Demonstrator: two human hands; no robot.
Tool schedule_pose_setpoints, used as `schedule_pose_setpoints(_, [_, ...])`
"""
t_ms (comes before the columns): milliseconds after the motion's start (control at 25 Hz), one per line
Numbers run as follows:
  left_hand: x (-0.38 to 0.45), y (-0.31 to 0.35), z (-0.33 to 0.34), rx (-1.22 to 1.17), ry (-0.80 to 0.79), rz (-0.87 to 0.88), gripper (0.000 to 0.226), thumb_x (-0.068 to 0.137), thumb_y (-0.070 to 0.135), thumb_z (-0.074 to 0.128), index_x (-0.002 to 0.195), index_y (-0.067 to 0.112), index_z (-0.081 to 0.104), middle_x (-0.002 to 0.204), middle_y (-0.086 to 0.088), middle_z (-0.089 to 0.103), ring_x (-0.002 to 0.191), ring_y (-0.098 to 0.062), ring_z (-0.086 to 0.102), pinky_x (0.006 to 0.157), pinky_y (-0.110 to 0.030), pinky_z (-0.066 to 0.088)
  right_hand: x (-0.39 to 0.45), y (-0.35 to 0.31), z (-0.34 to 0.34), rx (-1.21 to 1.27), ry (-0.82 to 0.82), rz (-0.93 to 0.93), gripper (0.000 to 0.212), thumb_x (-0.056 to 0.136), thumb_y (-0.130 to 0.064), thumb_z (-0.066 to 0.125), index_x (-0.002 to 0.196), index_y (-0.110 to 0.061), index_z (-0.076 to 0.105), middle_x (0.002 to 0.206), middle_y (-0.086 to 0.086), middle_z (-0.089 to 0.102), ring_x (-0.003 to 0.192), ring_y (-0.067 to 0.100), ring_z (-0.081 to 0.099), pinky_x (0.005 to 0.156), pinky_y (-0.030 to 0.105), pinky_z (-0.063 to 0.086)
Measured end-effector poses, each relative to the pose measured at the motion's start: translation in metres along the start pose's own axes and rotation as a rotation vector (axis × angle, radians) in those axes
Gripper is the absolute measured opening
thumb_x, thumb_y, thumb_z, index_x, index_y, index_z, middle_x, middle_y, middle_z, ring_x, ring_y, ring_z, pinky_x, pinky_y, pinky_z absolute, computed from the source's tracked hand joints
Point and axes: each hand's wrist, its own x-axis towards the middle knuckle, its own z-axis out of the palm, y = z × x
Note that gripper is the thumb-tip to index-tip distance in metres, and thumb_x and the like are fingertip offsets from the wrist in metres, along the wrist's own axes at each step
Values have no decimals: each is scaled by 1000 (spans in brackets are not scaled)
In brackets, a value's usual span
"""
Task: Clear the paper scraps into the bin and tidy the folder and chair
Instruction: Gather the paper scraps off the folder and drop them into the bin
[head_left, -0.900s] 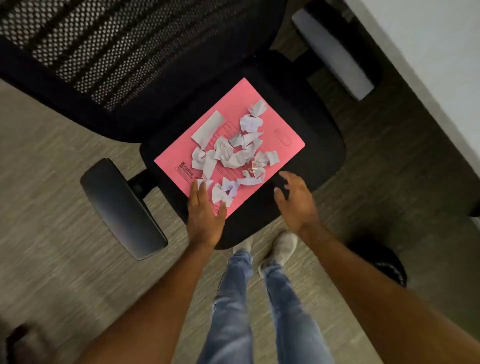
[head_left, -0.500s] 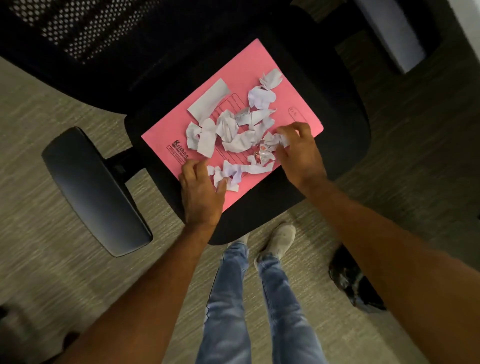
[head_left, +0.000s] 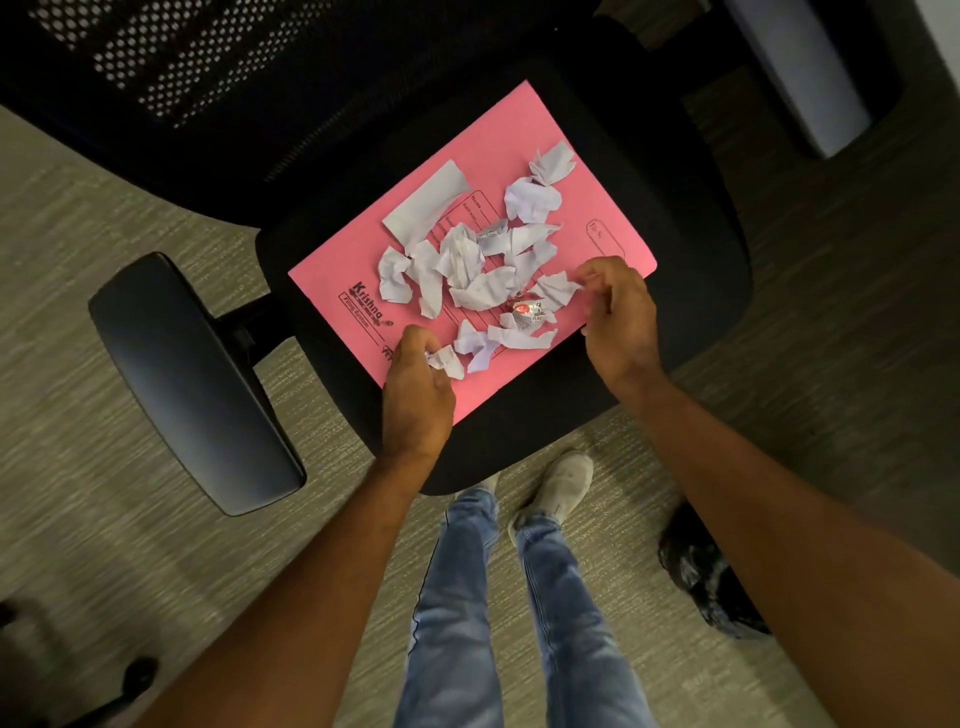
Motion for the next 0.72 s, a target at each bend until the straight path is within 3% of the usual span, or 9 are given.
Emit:
schedule_pose_setpoints(120, [0,2,-1,-72,32,-9,40,95,-9,49,122,19,58,122,-1,59,109,-11,54,66,-8,41,-17,-3,2,39,-14,-15,24,105,-15,41,119,-20,60,107,-6,60,99,5,57,85,35,56])
schedule_pose_setpoints(200, [-3,4,-1,-44,61,53,44,93,-12,48,116,21,65,118,0,56,110,-12,55,68,-5,43,-27,-9,5,-11,-147,-77,32,99,-29,54,131,-24,51,102,-12,60,91,5,59,76,31,54])
schedule_pose_setpoints(280, [-7,6,1,-45,64,76,40,94,-6,46,114,20,67,115,-1,53,106,-16,56,69,-3,42,-31,-8,11,-180,-271,-182,65,90,-44,71,144,-29,40,126,-5,62,112,14,60,87,32,55])
schedule_pose_setpoints(360, [-10,9,5,-51,13,79,32,98,9,49,124,22,62,118,0,49,104,-15,55,73,-9,44,-31,-3,16,-365,-343,-256,76,88,-43,75,150,-30,33,138,2,57,125,23,54,93,42,55])
schedule_pose_setpoints(520, [-8,6,17,146,-91,177,52,96,38,64,143,28,44,119,-3,48,103,-14,52,75,-28,52,-32,6,22,-549,-340,-341,52,99,-37,61,145,-25,41,128,7,56,114,30,54,80,52,59])
schedule_pose_setpoints(640, [-2,3,23,311,-73,235,48,92,31,71,135,24,51,115,-6,52,101,-23,58,73,-31,52,-31,7,21,-533,-348,-345,39,103,-33,53,140,-22,47,126,7,57,111,30,55,77,51,58])
schedule_pose_setpoints(720, [-1,4,24,373,-44,271,35,93,21,69,126,19,57,113,-7,54,97,-25,60,70,-27,43,-30,10,19,-480,-343,-351,35,103,-28,48,137,-19,49,124,8,56,108,29,56,79,49,58])
